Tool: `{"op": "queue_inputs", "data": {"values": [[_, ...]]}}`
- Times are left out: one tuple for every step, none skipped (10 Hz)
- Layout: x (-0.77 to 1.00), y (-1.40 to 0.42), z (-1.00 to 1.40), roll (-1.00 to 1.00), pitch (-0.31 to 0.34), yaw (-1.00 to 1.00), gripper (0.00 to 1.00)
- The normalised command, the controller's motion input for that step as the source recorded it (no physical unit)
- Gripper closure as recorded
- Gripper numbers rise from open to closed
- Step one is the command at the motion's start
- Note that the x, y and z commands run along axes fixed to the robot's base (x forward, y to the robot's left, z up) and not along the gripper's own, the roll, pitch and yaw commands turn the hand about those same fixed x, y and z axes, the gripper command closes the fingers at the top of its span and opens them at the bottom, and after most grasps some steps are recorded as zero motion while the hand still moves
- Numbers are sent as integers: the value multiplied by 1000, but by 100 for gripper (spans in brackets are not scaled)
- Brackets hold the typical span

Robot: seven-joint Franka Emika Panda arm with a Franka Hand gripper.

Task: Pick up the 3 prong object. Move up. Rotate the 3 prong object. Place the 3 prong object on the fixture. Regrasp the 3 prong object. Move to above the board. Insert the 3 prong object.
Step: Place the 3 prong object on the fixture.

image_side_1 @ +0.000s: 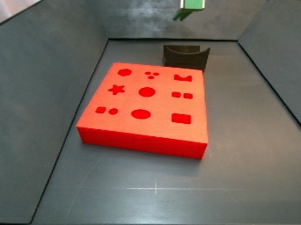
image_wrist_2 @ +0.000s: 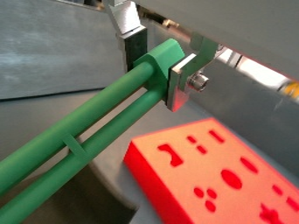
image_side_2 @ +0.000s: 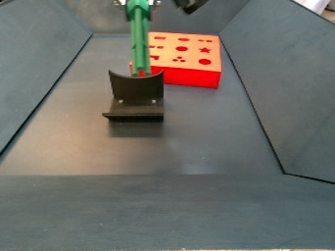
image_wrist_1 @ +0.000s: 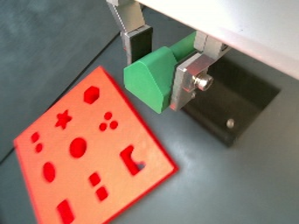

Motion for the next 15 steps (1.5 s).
{"op": "queue_inputs", "data": {"values": [[71,36,-11,-1000,79,-102,100],[43,35,-6,-1000,71,-112,100],[45,31,-11,-983,60,-149,100],[55,33,-13,-853,57,-144,100],[74,43,-17,-599,50,-132,100],[77,43,-18,-478,40,-128,100],[61,28,-6,-240,14,-115,100],[85,122,-1000,-239,26,-206,100],[91,121,-1000,-202,4,-192,100],[110,115,-1000,-182,-21,-167,100],[114,106,-1000,-154,-44,-139,100],[117,102,-1000,-115,-80,-106,100],[106,78,-856,-93,-100,-81,100],[87,50,-669,-81,-110,-53,100],[74,35,-484,-77,-115,-27,100]]}}
